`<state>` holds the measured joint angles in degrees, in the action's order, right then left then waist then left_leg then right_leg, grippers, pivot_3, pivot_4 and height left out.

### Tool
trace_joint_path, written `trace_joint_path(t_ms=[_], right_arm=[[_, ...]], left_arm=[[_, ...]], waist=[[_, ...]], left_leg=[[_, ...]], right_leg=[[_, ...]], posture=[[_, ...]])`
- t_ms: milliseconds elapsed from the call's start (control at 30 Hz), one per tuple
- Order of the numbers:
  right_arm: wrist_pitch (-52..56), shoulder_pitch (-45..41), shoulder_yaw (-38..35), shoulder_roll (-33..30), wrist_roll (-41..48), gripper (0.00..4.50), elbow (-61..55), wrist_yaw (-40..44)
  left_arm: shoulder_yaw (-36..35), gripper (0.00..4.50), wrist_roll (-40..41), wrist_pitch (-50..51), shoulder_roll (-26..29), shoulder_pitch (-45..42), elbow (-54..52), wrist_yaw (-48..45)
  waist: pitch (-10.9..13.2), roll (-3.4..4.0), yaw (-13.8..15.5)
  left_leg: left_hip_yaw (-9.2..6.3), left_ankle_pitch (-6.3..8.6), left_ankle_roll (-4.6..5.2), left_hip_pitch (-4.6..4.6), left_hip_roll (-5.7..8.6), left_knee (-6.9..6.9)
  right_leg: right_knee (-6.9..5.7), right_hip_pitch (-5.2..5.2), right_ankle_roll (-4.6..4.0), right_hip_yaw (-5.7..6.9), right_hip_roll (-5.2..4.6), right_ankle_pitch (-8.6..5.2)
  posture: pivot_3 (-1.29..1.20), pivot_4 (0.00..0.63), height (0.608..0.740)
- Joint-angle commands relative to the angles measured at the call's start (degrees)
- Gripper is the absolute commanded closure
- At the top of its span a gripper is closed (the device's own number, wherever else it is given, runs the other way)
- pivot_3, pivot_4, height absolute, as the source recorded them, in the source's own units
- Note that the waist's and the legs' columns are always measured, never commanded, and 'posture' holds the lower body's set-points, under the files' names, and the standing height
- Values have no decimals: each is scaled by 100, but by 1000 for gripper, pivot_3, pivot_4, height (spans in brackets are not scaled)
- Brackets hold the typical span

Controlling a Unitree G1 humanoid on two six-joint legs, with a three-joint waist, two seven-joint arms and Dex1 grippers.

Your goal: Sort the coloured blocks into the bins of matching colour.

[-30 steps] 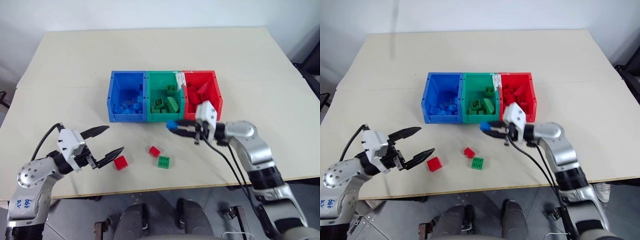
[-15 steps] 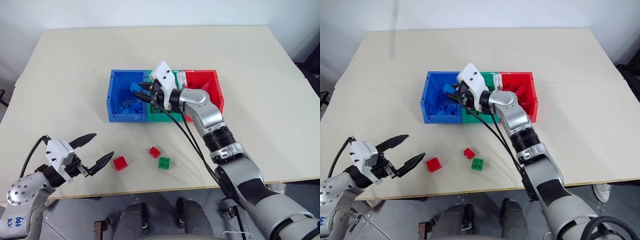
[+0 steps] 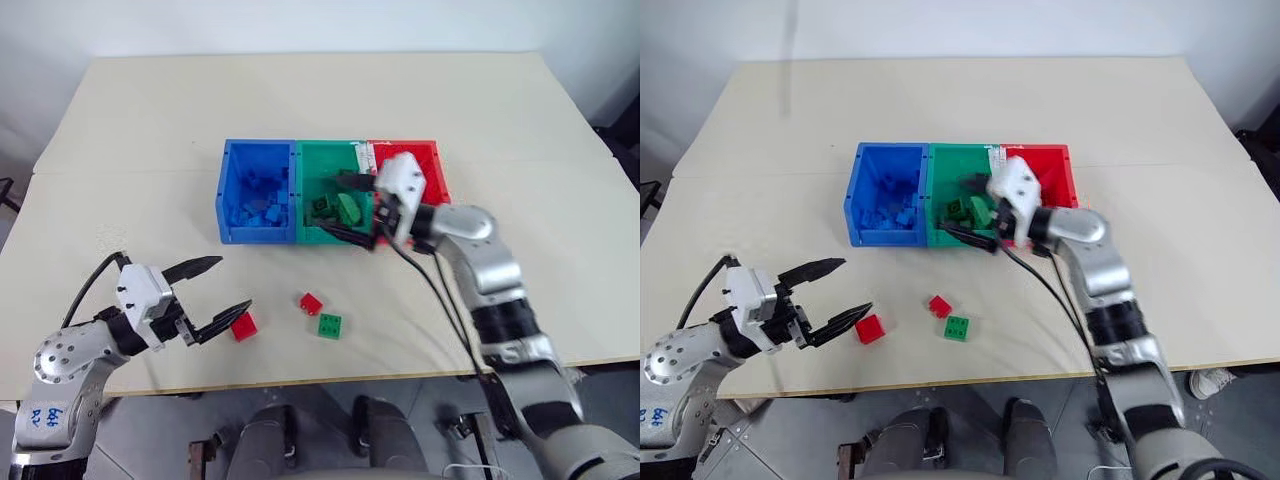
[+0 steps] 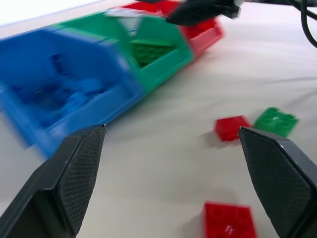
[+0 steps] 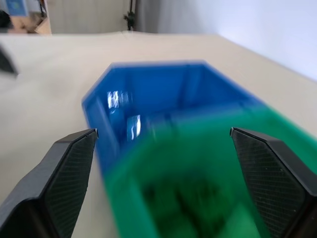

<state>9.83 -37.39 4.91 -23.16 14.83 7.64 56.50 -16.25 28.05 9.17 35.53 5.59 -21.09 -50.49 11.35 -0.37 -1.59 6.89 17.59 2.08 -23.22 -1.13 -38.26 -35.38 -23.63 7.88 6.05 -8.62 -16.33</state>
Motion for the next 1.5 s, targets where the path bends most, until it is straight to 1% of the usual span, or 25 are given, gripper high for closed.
trace_joint_path(t_ms=[33,133,267,367,467,567,733,900,1000,1167,1333,1500], right_arm=[[-402,1292,-969,-826,480,26,-997,427],[-817,2514,-1571,-1410,772,26,-1269,919],[-1559,3670,-2311,-1810,962,26,-1010,1404],[-1867,4118,-2599,-1967,976,26,-741,1571],[-2046,4259,-2606,-2006,1010,26,-625,1692],[-2013,4125,-2411,-1953,1097,26,-745,1750],[-1480,3550,-1604,-1864,1203,26,-1318,1776],[-632,2829,-615,-1851,1052,26,-1707,1758],[-186,2290,30,-1668,836,26,-1745,1659],[111,1975,792,-1372,403,26,-1652,1501],[-13,1805,1312,-950,-194,26,-1215,1107],[-121,1630,1447,-569,-409,26,-921,911]], left_arm=[[219,0,-2,-119,190,-346,245,-349],[407,0,-42,-136,325,-663,495,-600],[700,0,-32,-163,402,-1146,856,-983],[987,0,-74,-116,327,-1565,1052,-1140],[1202,0,-123,-212,236,-1859,1225,-1272],[1234,0,-159,-349,175,-1984,1363,-1315],[1045,0,-124,-406,215,-1802,1366,-1239],[717,0,-92,-454,315,-1184,1156,-1136],[480,0,-37,-510,375,-579,898,-1148],[232,0,20,-423,439,217,438,-1099],[84,0,36,-466,410,589,114,-1026],[56,0,67,-425,434,666,-13,-996]], waist=[[0,1,49],[1,1,148],[0,1,120],[0,1,122],[0,0,138],[0,0,113],[0,1,96],[1,1,68],[1,1,62],[1,2,104],[1,2,122],[0,1,94]], left_leg=[[1,0,0,0,0,1],[6,1,1,1,1,6],[37,-4,14,14,-3,1],[43,-7,18,21,-6,-6],[44,-15,19,23,-7,-12],[49,-18,16,27,-13,-17],[49,-17,8,29,-29,-30],[41,-11,2,22,-39,-50],[37,-1,2,12,-43,-66],[30,14,-3,8,-47,-72],[32,21,-9,4,-54,-72],[36,20,-9,4,-53,-71]], right_leg=[[2,0,0,2,1,0],[29,11,1,8,3,0],[43,21,0,5,3,2],[40,27,-8,-1,2,8],[41,29,-17,-5,2,20],[40,27,-25,-9,3,26],[35,20,-32,-8,10,30],[29,16,-34,-2,10,31],[30,14,-35,3,10,31],[35,12,-36,8,-3,31],[39,7,-39,9,1,30],[36,6,-42,9,9,31]], posture=[[0,150,740],[0,150,740],[0,150,740],[0,150,740],[0,150,740],[0,150,740],[0,150,740],[0,150,740],[0,150,740],[0,150,740],[0,150,740],[0,150,740]])
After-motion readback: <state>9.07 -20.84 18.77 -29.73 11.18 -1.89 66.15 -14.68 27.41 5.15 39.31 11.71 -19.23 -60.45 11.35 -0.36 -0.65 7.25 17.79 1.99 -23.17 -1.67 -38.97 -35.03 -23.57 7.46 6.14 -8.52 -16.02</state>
